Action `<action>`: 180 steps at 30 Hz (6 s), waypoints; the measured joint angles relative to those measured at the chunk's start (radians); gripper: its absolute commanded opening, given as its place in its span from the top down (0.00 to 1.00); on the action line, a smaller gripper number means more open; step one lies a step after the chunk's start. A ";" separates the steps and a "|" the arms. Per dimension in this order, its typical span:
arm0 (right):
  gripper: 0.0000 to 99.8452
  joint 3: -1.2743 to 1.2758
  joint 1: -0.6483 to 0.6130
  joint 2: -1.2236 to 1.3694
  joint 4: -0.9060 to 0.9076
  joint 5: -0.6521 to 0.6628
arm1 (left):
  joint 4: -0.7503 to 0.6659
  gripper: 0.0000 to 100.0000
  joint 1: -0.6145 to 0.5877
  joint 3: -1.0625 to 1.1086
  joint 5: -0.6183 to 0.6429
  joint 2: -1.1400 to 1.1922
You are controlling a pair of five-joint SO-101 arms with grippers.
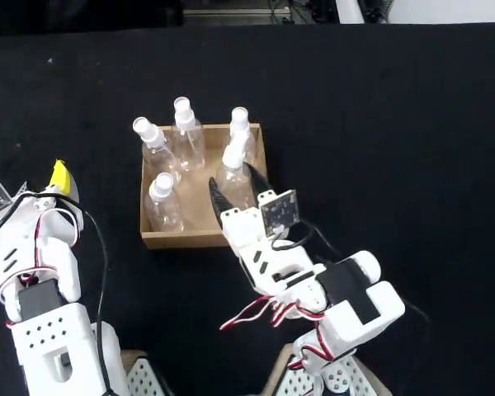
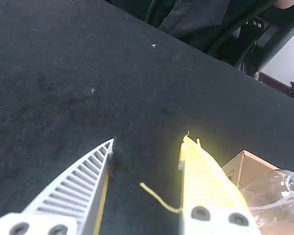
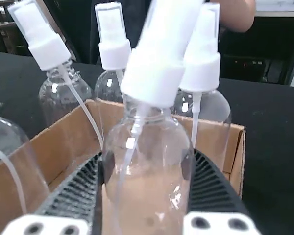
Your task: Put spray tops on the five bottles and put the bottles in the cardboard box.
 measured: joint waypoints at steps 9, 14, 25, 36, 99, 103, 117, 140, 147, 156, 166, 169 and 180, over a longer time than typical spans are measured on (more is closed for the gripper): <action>0.84 0.000 0.000 0.000 0.003 0.000 | 0.000 0.80 0.000 0.000 0.000 0.000; 0.79 0.000 0.000 0.000 0.003 0.000 | 0.000 0.80 0.000 0.000 0.000 0.000; 0.79 0.000 0.000 0.000 0.003 0.000 | 0.000 0.80 0.000 0.000 0.000 0.000; 0.79 0.000 0.000 0.000 0.003 0.000 | 0.000 0.80 0.000 0.000 0.000 0.000; 0.72 0.017 -0.008 -0.044 0.110 0.002 | -0.043 0.80 0.000 0.000 0.000 0.000; 0.72 0.012 -0.008 -0.044 0.110 0.002 | -0.043 0.80 0.000 0.000 0.000 0.000; 0.72 -0.018 -0.012 -0.043 0.127 0.000 | -0.043 0.80 0.000 0.000 0.000 0.000; 0.72 -0.017 -0.012 -0.427 0.425 0.017 | -0.043 0.80 0.000 0.000 0.000 0.000; 0.72 -0.017 -0.012 -0.591 0.563 0.017 | -0.043 0.80 0.000 0.000 0.000 0.000; 0.72 -0.017 -0.012 -0.882 0.844 0.017 | -0.043 0.80 0.000 0.000 0.000 0.000; 0.72 -0.222 -0.012 -1.197 1.301 0.017 | -0.049 0.80 0.000 0.032 0.000 0.000; 0.77 -0.324 -0.012 -1.231 1.428 0.017 | -0.049 0.80 0.000 0.034 0.000 0.000; 0.99 -0.514 0.296 -1.246 1.792 0.018 | -0.032 0.97 0.000 0.034 0.000 -0.006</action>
